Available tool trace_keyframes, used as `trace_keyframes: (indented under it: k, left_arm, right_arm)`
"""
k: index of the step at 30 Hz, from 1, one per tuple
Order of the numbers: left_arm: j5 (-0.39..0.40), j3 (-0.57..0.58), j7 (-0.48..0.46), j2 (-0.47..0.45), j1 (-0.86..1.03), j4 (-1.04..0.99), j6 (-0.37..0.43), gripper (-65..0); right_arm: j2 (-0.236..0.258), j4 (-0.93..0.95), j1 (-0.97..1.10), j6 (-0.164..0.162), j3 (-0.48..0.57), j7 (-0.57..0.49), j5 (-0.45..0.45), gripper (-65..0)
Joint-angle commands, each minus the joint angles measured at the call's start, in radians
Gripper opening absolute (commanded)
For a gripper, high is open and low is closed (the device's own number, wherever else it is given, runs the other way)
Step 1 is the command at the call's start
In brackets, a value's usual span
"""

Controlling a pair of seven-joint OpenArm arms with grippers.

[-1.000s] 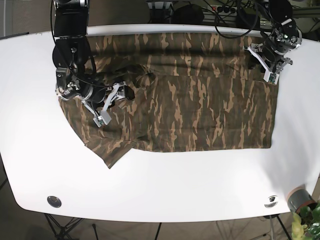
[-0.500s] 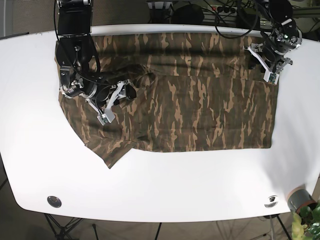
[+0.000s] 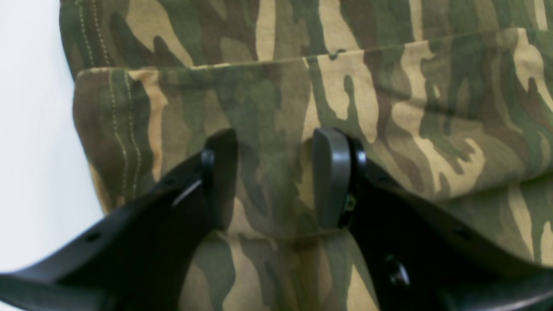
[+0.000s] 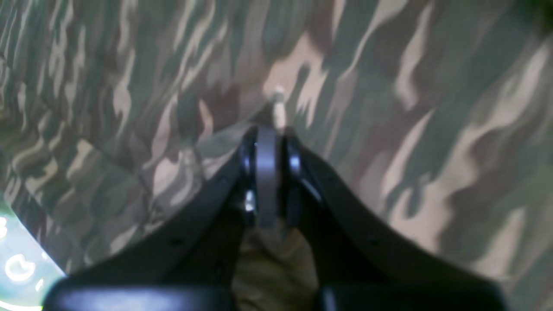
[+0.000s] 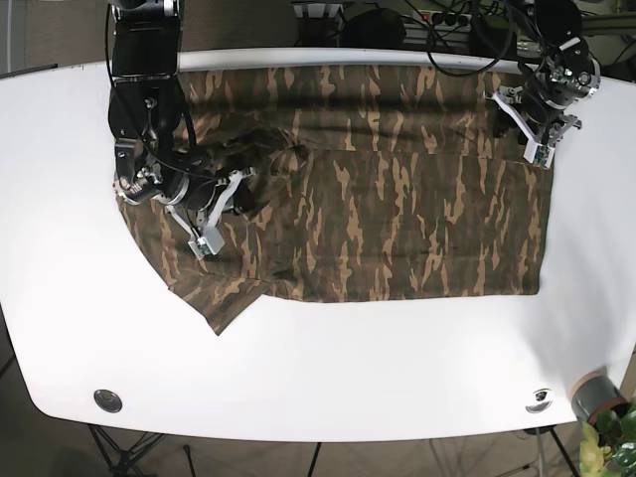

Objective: Fold the T-shirt properly

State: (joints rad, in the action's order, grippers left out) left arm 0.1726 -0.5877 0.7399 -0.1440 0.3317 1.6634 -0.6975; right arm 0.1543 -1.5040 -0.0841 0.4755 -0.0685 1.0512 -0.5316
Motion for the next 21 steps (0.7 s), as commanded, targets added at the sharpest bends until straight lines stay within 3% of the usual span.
trace_keyframes:
  k: [1, 21]
  left_arm:
    - [0.002, -0.002, -0.01, -0.013, -0.003, 0.011, -0.001, -38.8]
    - [0.0, -0.004, -0.01, -0.015, 0.0, 0.011, -0.001, -38.8]
  right_arm:
    - [0.009, -0.022, -0.029, 0.006, -0.038, -0.024, -0.02, -62.8]
    - [0.015, -0.017, -0.099, 0.007, -0.063, -0.024, -0.022, -62.5]
